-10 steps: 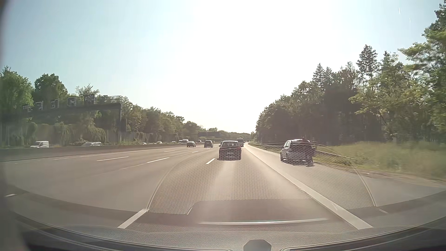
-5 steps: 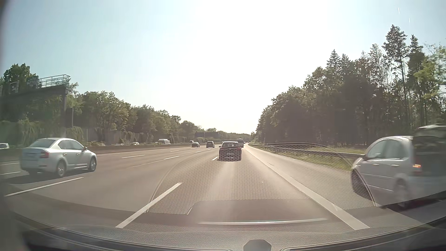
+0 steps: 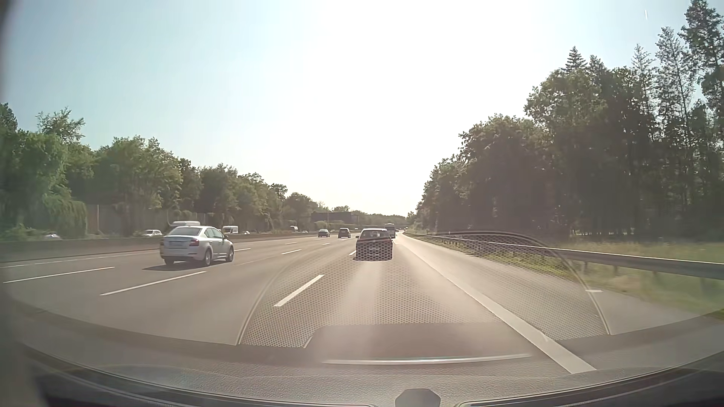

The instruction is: Follow the waypoints while adhering to traffic rules and regulations

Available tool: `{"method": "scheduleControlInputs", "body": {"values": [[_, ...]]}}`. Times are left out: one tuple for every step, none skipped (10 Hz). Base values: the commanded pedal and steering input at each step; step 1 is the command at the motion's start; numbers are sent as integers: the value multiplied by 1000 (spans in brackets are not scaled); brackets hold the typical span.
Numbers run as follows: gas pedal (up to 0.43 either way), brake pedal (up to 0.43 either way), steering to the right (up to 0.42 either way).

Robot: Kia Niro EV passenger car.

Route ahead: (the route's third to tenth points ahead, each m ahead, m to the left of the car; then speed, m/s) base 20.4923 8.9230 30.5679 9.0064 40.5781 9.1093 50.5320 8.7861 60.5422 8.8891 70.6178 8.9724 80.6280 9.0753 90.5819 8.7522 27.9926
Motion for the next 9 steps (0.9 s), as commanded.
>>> {"method": "scheduleControlInputs", "body": {"values": [[0,30,0],[20,30,0],[79,30,0],[130,30,0],[169,30,0],[209,30,0],[209,30,-1],[209,30,-2],[209,30,-2]]}}
